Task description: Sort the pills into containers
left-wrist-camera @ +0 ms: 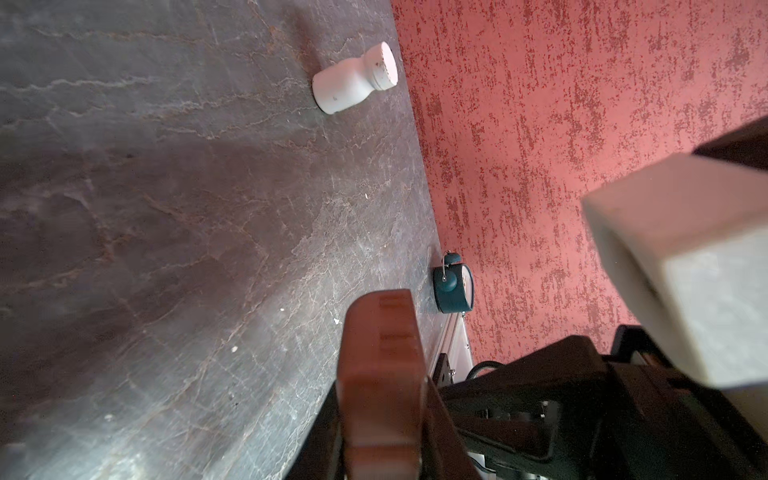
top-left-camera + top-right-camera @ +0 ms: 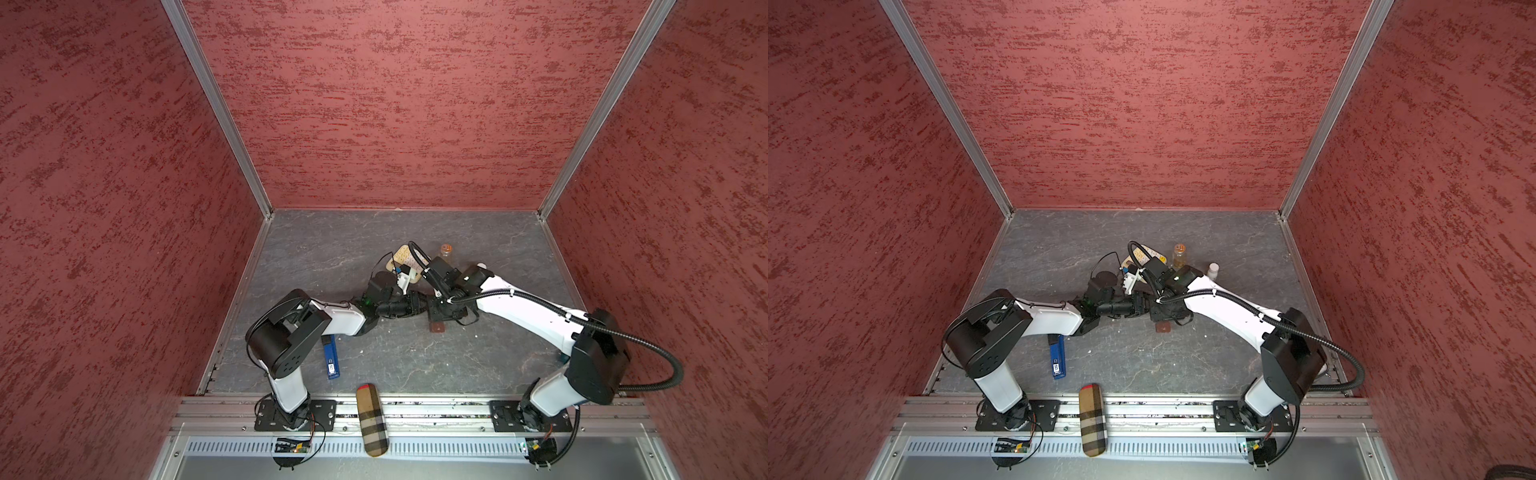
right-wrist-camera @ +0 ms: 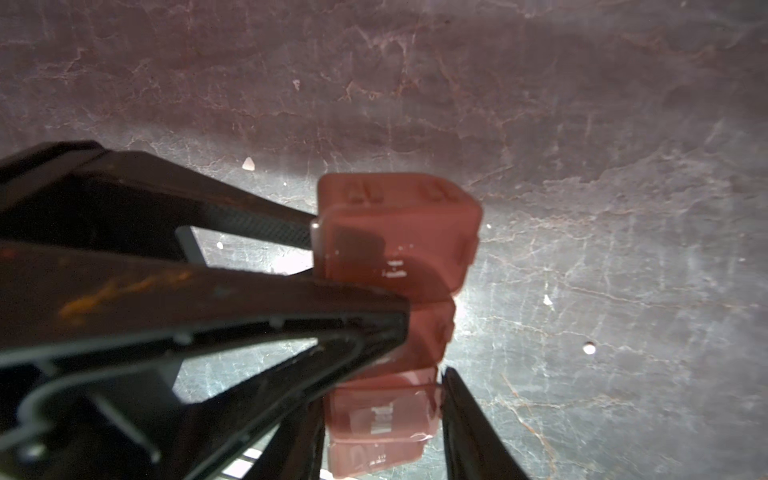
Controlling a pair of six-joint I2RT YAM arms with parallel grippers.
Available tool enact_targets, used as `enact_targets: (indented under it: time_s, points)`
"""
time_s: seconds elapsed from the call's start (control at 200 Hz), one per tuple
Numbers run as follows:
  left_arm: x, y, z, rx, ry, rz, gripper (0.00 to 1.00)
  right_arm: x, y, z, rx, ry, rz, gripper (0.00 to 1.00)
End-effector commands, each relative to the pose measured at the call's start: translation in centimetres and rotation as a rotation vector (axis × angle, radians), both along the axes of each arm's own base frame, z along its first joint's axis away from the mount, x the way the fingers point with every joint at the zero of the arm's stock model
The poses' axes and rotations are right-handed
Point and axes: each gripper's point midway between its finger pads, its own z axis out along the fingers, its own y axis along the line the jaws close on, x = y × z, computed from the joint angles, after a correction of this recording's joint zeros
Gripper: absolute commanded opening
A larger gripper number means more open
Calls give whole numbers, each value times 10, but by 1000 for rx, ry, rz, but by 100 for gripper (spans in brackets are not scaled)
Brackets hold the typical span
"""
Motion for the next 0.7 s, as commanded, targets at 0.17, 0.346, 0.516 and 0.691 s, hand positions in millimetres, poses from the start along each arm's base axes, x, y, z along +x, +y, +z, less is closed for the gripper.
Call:
enact_targets:
  time_s: [0.17,0.346,0.516,0.691]
  points:
    - [6,15,-31,161,18,76,8,8,21,21,8,-67,21,38]
    - [6,14,-33,158,18,76,8,3,38,25,108,-48,56,43]
    - [6,13,-34,154,27,73,8,-4,57,31,227,-29,95,47]
    - [5,14,-36,157,34,71,8,-7,67,43,302,-38,125,49]
